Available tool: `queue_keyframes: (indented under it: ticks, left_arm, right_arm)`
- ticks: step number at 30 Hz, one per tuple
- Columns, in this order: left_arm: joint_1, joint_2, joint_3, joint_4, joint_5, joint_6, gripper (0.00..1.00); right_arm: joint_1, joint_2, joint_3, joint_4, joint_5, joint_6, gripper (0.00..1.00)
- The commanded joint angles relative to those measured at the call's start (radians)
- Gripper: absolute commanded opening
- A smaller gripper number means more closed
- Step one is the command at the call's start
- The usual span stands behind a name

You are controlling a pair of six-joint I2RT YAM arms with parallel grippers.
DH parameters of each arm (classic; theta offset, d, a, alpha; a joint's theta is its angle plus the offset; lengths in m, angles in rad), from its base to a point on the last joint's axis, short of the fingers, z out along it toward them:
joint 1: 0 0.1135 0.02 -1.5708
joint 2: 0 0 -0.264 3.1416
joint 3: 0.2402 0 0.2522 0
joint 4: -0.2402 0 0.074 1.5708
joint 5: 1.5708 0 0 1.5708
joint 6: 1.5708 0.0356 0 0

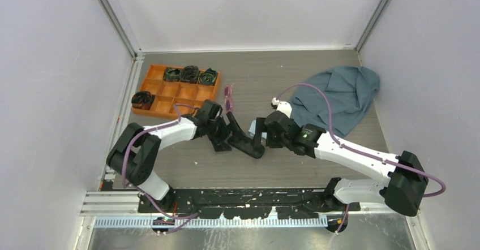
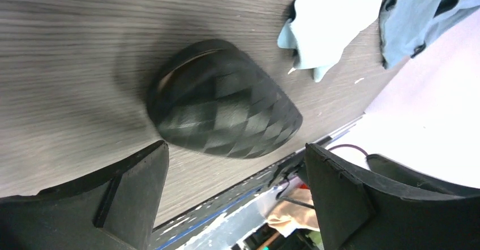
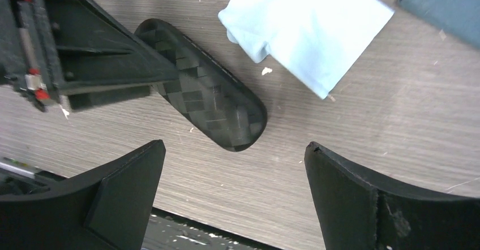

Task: Organize the sunglasses
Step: Move the sunglasses case at the center of the board.

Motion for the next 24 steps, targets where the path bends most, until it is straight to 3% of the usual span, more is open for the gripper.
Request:
queue_keyframes:
  ticks: [1, 6, 10, 12, 21, 24]
  left_arm:
    - [0.047, -0.15, 0.061, -0.219, -0.07, 0.156, 0.91]
    - [0.15, -0.345, 0.084, -0.422, -0.126, 0.24, 0.91]
    - [0.286, -0.502, 0.083, -0.542, -0.133, 0.278, 0.91]
    - [0.337, -0.557, 0.084, -0.584, -0.143, 0.307, 0.96]
    - [0.4, -0.623, 0.11, -0.687, -0.158, 0.4, 1.0]
    - [0.4, -0.624, 0.116, -0.685, -0.17, 0.402, 1.0]
  right_arm:
    - [-0.002, -0.025, -0.004, 0.086, 0.041, -0.23, 0.99]
    - [-0.002, 0.033, -0.042, 0.23, -0.066, -0.428, 0.99]
    - [-0.002, 0.183, 0.053, 0.173, -0.144, -0.555, 1.0]
    - [-0.002, 0.252, 0.104, 0.135, -0.162, -0.599, 1.0]
    - [-0.008, 0.414, 0.174, 0.14, -0.269, -0.695, 1.0]
    - [-0.008, 0.433, 0.187, 0.127, -0.311, -0.705, 0.95]
